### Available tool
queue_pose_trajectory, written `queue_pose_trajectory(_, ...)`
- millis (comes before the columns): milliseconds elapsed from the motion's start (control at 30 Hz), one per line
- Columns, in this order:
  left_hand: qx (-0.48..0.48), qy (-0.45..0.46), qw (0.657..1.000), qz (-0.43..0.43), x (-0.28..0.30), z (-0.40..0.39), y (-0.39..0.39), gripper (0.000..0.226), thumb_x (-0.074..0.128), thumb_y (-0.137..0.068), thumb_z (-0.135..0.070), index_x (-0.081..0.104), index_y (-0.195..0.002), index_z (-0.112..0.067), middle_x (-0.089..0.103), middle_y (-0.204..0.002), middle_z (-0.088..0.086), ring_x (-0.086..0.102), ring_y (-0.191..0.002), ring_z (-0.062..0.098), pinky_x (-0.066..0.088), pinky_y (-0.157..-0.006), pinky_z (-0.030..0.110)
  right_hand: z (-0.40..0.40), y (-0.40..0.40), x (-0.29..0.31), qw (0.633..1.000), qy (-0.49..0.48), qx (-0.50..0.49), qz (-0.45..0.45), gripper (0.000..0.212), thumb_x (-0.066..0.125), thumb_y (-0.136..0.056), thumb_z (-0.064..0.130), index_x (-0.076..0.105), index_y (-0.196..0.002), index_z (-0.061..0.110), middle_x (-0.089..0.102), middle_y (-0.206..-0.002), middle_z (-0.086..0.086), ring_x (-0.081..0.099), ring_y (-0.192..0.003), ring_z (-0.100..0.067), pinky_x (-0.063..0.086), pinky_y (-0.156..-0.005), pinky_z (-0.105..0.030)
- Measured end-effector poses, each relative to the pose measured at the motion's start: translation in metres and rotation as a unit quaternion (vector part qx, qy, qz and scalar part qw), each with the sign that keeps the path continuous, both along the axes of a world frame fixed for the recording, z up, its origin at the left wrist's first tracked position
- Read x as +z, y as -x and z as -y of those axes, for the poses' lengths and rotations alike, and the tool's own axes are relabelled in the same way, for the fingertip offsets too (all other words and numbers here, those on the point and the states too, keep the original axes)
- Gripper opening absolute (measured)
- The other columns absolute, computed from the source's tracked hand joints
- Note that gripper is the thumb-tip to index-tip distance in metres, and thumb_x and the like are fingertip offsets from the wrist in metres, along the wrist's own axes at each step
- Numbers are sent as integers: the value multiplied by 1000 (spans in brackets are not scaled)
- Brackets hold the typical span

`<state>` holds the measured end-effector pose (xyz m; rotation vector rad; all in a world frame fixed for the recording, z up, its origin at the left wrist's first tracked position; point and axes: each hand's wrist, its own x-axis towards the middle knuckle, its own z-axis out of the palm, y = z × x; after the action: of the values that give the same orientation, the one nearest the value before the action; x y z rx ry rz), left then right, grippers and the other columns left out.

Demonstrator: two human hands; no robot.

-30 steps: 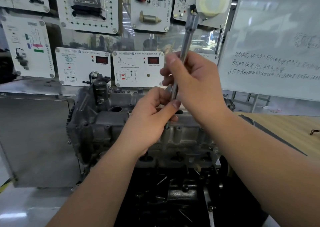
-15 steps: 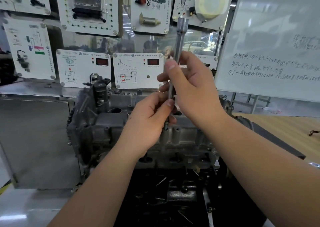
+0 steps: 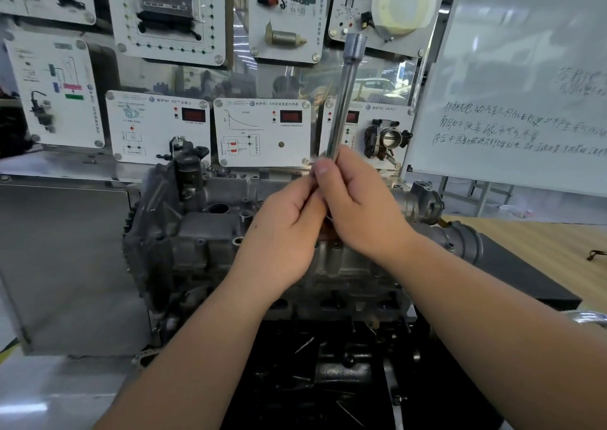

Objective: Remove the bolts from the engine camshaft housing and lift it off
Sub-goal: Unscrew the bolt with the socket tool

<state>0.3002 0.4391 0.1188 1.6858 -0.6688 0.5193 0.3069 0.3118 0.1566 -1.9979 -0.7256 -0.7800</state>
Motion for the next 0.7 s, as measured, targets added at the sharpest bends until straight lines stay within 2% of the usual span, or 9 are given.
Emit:
queue_pose_trajectory(100, 37, 7, 999, 7, -1, 1, 1, 31, 41, -95, -57, 65, -106, -40, 73, -95, -19, 70, -87, 1, 57, -75, 32, 2, -3, -5, 998, -10, 50, -37, 49, 44, -98, 47, 53, -91, -1, 50, -72, -3, 48, -66, -10, 45, -63, -41)
queue_pose_trajectory(167, 25, 38, 999, 0, -3, 2, 1, 23, 50, -100, -48, 66, -108, -34, 75, -97, -14, 72, -88, 5, 60, -79, 38, 4, -4, -4, 994, -16, 87, -67, 61, 43, -94, 55, 59, -97, -3, 55, -72, -6, 55, -68, -12, 51, -62, -38)
queue_pose_trajectory(267, -1, 76, 997, -9, -4, 2, 0, 7, 60, -102, -33, 63, -106, -28, 75, -90, -6, 75, -76, 11, 60, -68, 27, 10, -8, -2, 980, -30, 151, -122, 60, 45, -97, 50, 61, -99, -7, 53, -65, -3, 53, -58, -14, 46, -51, -26)
queue_pose_trajectory(333, -10, 71, 997, -6, -3, 1, -2, 7, 60, -102, -29, 64, -107, -27, 75, -88, -5, 75, -73, 11, 58, -64, 20, 11, -9, -3, 974, -40, 175, -141, 42, 46, -102, 41, 69, -105, 5, 57, -68, -4, 52, -54, -15, 45, -50, -25)
queue_pose_trajectory(400, -14, 49, 999, -2, -3, 1, -3, 14, 55, -103, -31, 67, -109, -28, 76, -88, -6, 75, -76, 11, 57, -67, 19, 10, -9, -4, 963, -69, 204, -161, 29, 48, -100, 34, 69, -116, 21, 68, -85, -13, 50, -55, -14, 42, -51, -27)
queue_pose_trajectory(467, -22, 27, 999, -1, -4, 0, -2, 20, 49, -103, -34, 69, -106, -32, 76, -87, -5, 75, -80, 11, 57, -71, 19, 11, -9, -4, 946, -100, 243, -190, 28, 49, -100, 32, 67, -119, 22, 70, -112, -18, 45, -55, -15, 37, -53, -30)
queue_pose_trajectory(533, -52, 37, 998, -28, -5, -1, -2, 25, 46, -102, -38, 70, -107, -36, 76, -91, 1, 75, -86, 16, 61, -82, 34, 12, -9, -4, 936, -108, 262, -207, 30, 48, -100, 32, 66, -121, 22, 68, -119, -19, 41, -56, -19, 34, -56, -34)
queue_pose_trajectory(600, -73, 64, 994, -54, -5, -4, -2, 26, 46, -102, -42, 72, -106, -38, 76, -91, 4, 75, -87, 21, 59, -89, 53, 13, -10, -4, 936, -91, 265, -212, 31, 47, -100, 34, 65, -124, 27, 64, -98, -27, 40, -56, -20, 33, -56, -33)
queue_pose_trajectory(700, -63, 77, 994, -44, -3, -4, -2, 23, 52, -95, -49, 71, -103, -40, 76, -93, 0, 75, -85, 21, 59, -87, 58, 11, -9, -5, 941, -77, 255, -209, 32, 46, -100, 39, 64, -125, 35, 45, -74, -12, 39, -58, -22, 34, -53, -31)
